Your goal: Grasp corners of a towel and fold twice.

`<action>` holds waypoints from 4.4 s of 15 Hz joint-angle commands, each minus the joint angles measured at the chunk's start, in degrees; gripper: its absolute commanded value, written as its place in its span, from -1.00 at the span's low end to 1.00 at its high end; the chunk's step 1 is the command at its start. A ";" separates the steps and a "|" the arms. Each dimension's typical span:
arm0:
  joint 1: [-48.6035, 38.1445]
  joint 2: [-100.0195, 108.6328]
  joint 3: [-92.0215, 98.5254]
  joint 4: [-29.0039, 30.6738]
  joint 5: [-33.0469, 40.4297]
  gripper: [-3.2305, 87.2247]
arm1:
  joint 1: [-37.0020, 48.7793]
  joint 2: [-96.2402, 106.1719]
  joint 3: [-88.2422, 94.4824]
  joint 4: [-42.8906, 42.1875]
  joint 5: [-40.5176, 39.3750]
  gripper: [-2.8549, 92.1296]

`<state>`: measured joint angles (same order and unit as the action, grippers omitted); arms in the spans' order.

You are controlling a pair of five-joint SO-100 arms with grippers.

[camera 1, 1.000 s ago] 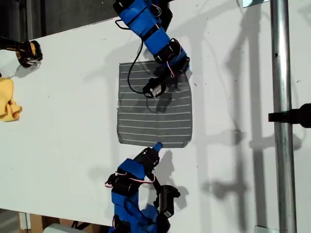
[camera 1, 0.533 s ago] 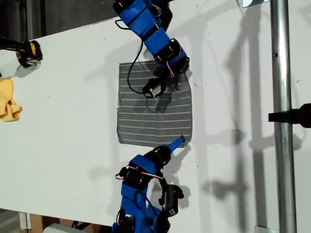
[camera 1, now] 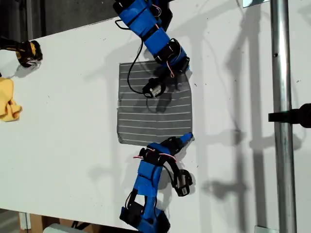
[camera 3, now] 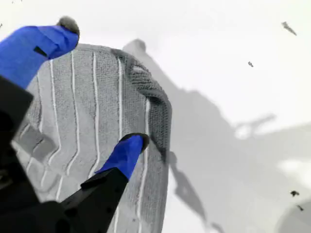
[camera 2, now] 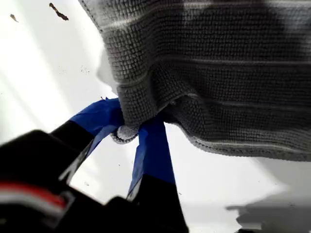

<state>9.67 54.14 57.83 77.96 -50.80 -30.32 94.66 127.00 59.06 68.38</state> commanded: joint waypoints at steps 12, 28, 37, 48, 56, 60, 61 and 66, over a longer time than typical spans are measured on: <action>-0.26 -6.33 -0.97 -3.34 -4.13 -0.91 | -0.62 2.72 -1.93 1.23 0.26 -0.94; 5.62 12.13 -4.57 1.14 -0.18 -0.98 | -4.48 -4.22 -40.25 19.69 -8.79 -0.94; -13.18 15.03 -3.96 9.84 9.76 -0.98 | 22.15 10.02 -26.63 30.32 -14.41 -0.94; -34.89 13.62 -4.39 7.73 21.36 -0.98 | 56.25 26.02 -19.51 31.55 -29.71 -0.94; -38.58 14.24 -7.03 5.63 23.91 -0.98 | 65.39 29.09 -24.43 32.17 -33.93 -0.94; -36.30 14.33 -5.98 8.00 23.47 -0.98 | 59.59 29.18 -22.68 33.49 -28.92 -0.94; -35.42 14.33 -5.27 8.35 22.85 -0.98 | 57.04 29.18 -21.09 33.49 -26.46 -0.94; -29.97 14.06 -2.72 10.90 18.19 -0.98 | 45.70 29.27 -12.04 31.64 -15.91 -0.94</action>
<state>-21.62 64.60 55.02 87.98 -31.38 17.31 121.73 114.17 91.05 50.27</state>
